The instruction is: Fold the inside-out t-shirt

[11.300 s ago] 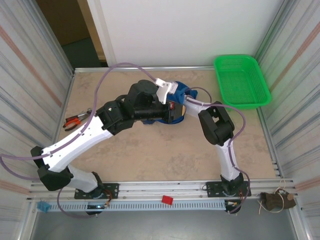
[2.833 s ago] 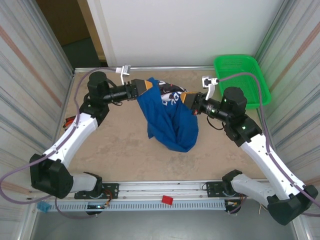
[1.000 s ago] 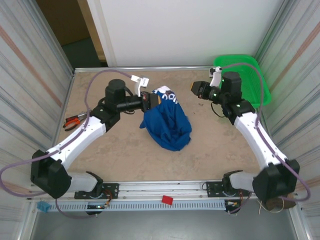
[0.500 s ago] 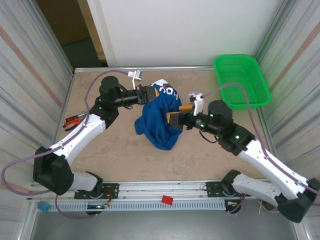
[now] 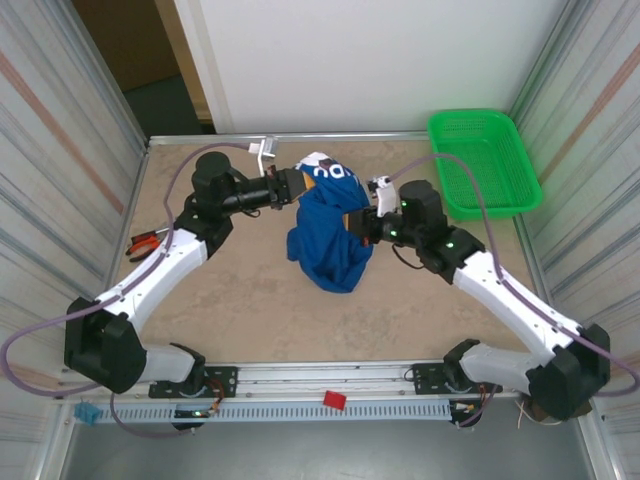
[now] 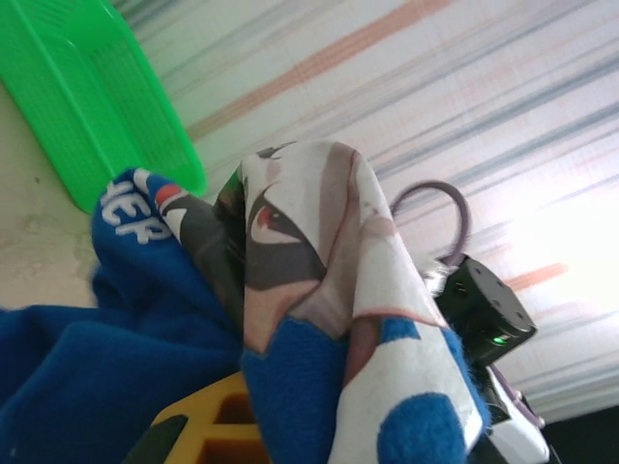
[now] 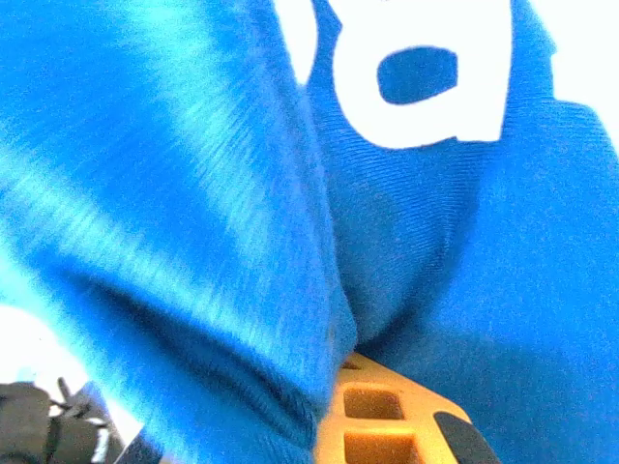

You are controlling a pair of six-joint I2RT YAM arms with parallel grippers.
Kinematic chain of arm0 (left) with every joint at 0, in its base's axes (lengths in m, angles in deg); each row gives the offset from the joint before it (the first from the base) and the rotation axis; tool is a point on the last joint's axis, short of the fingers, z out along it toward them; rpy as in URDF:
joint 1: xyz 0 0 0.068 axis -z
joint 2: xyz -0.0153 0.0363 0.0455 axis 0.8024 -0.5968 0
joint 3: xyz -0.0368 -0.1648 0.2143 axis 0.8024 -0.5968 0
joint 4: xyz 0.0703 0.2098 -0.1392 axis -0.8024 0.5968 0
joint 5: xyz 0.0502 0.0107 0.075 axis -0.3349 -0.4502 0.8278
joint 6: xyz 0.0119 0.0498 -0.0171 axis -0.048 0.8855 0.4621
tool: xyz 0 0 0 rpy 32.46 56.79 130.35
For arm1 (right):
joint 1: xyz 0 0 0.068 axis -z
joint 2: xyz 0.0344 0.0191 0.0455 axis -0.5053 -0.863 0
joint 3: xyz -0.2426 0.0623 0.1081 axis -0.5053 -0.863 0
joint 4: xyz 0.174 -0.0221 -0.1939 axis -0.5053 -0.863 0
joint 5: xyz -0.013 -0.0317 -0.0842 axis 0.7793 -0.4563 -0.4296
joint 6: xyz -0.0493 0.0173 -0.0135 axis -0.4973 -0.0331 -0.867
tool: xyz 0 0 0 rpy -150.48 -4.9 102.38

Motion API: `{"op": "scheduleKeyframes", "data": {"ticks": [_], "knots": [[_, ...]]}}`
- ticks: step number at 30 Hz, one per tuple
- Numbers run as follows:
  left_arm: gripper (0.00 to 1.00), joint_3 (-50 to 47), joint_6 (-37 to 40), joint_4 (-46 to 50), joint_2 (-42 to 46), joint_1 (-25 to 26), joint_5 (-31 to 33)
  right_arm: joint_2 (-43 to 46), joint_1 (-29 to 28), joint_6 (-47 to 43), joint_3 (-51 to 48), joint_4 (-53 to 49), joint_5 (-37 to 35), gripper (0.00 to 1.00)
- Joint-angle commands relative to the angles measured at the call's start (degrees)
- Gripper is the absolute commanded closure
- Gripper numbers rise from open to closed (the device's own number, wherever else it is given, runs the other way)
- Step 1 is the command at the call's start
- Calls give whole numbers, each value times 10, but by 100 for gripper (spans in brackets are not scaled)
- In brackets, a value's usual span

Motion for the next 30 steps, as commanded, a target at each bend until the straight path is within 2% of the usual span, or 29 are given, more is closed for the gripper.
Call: {"op": "scheduleKeyframes", "data": {"ticks": [1,5,6,8,11,12,13,14,15,19,24,29,30], "knots": [[100,-20,-14,-29,2,-24,4,54,31,-26,21,-25,123,100],[100,-25,-30,-55,-16,-33,-6,63,44,-12,15,0,183,99],[100,-25,-34,-60,-18,-31,-7,56,43,-6,14,11,196,87],[100,-20,-36,-65,-19,-23,-10,37,38,3,16,25,206,99],[100,-11,-30,-56,-17,-13,-16,15,31,14,12,52,210,100],[100,-9,-29,-53,-15,-11,-17,10,27,15,14,54,205,97],[100,-8,-29,-54,-14,-8,-19,7,25,15,16,54,201,79],[100,-5,-29,-53,-13,-5,-20,2,25,15,18,57,201,78],[100,-3,-29,-53,-12,-1,-21,-1,25,17,20,61,203,85],[100,5,-30,-54,-15,9,-26,-13,22,27,24,78,201,100],[100,6,-31,-50,-16,14,-21,-16,15,25,30,76,205,100],[100,11,35,76,-13,-14,26,13,17,38,48,91,274,100],[97,10,52,105,-14,-24,42,21,19,43,52,97,290,100]]}}
